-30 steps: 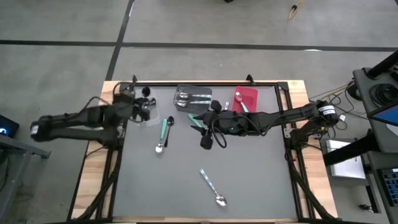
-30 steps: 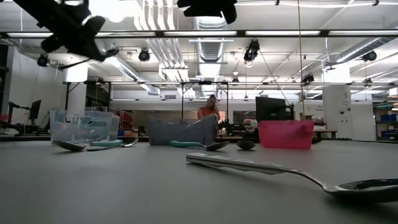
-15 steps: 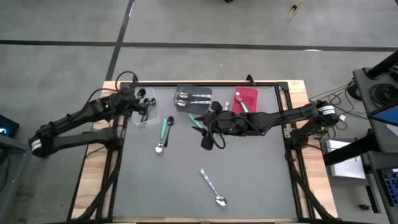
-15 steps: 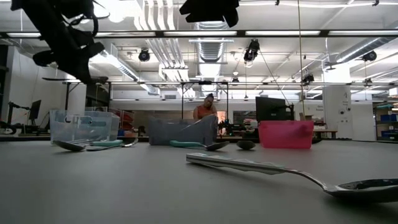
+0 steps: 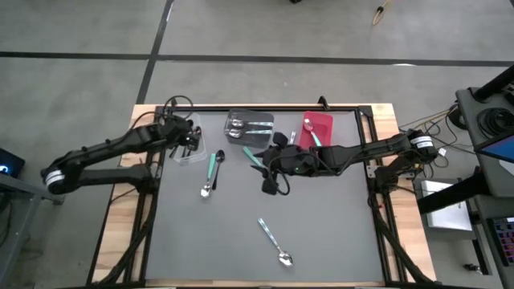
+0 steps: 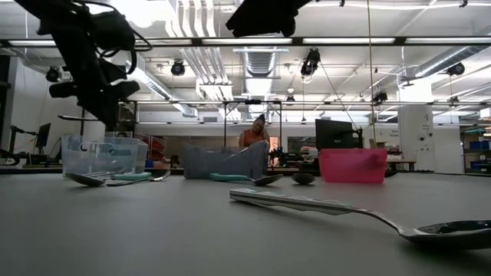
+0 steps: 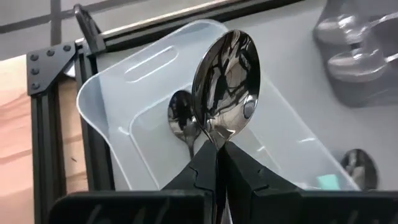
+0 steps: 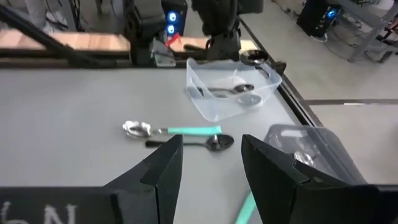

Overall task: Sort silverware by color (type)
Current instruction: Put the bottom black spoon into the transparent bin, then put the bottom blue patterned spoon into the black bin

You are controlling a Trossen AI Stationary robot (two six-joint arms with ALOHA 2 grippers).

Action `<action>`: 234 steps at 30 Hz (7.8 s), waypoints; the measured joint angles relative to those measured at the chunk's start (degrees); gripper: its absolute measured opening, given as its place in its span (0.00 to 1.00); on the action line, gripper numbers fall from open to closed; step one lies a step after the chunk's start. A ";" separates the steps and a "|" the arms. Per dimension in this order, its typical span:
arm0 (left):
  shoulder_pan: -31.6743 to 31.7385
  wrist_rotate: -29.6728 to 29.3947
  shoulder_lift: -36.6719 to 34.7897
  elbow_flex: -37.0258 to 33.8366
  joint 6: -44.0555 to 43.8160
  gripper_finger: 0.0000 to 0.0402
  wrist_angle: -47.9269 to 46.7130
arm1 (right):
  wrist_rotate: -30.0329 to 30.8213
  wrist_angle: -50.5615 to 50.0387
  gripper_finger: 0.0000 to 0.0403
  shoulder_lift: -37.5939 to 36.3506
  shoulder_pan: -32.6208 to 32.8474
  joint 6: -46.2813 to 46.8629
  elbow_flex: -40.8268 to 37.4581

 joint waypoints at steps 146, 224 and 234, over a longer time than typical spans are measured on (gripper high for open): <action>-70.59 -30.45 12.19 -0.11 -3.98 0.05 20.12 | -2.05 -22.05 0.39 -0.81 9.38 39.42 -3.44; -70.39 -47.91 12.19 -0.09 3.82 0.05 24.44 | -22.60 -32.59 0.39 12.83 7.73 46.56 8.19; -70.39 -47.90 12.19 -0.09 3.43 0.05 24.82 | -23.56 -32.86 0.39 18.74 12.03 47.60 14.79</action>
